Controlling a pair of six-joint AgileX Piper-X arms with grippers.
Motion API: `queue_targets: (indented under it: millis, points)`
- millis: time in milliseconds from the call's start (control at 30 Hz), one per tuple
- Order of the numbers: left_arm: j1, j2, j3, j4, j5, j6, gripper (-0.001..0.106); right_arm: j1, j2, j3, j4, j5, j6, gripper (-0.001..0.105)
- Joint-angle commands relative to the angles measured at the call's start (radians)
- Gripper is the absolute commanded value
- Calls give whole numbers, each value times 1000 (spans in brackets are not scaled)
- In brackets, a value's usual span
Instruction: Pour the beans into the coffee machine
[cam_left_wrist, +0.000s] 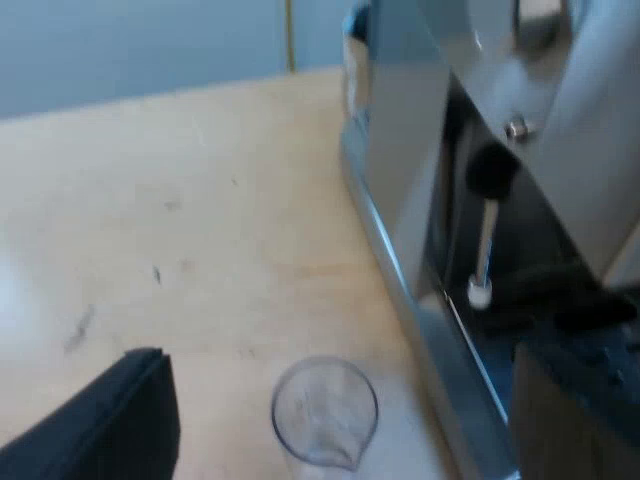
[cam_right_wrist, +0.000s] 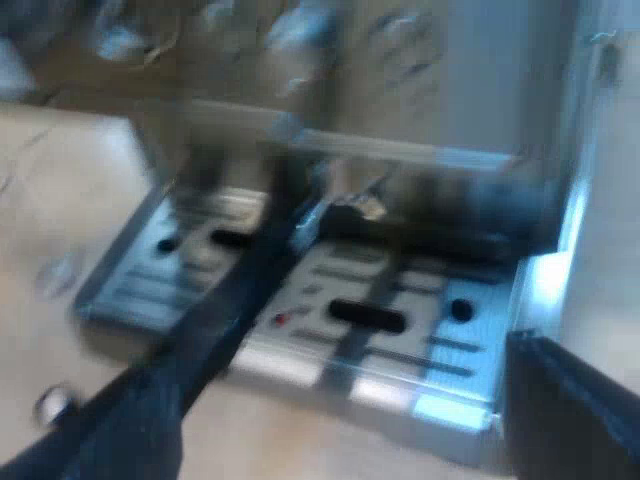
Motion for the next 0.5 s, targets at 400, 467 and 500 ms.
queue_targets:
  millis: [400, 467, 500]
  points:
    - [-79, -2, -29, -3, -40, -2, 70, -443, 59, -125, 135, -198, -78, 69]
    - [-85, -2, -29, -3, -64, -2, 70, -507, 51, -125, 176, -216, -93, 69]
    - [-85, -2, -29, -3, -65, -2, 70, -521, 49, -125, 184, -214, -110, 69]
